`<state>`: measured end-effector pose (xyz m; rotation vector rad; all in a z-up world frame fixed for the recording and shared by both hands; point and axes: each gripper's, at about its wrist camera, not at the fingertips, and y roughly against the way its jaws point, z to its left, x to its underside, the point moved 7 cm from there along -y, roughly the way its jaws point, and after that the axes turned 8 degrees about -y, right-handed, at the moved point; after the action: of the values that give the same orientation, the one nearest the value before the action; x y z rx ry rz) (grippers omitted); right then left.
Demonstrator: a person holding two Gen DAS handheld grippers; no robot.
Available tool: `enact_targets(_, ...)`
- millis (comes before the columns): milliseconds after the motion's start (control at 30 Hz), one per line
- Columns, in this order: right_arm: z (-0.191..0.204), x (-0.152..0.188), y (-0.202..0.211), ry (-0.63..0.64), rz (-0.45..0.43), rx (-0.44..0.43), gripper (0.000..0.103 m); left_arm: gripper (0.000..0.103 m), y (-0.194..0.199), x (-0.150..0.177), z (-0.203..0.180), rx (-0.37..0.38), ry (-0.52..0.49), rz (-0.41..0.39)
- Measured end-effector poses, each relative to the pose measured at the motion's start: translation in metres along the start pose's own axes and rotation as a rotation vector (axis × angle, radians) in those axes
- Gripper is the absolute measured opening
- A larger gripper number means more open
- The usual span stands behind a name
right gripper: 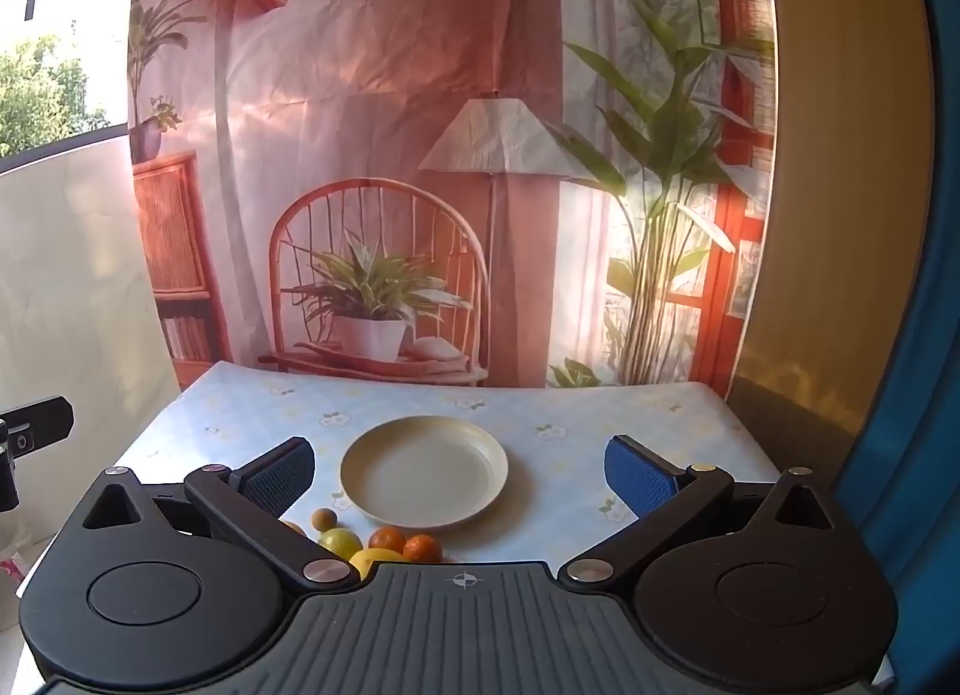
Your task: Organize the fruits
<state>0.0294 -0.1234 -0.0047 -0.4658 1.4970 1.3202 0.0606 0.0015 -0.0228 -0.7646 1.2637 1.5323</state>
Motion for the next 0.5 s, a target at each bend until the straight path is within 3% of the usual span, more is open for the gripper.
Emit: enact_targets(500, -0.0006, -0.0001, 0.0027, 0.0, -0.007, 0.001, 0.103, 0.103, 0.0059, -0.0006, 0.0027, -0.012, -0.002, -0.036)
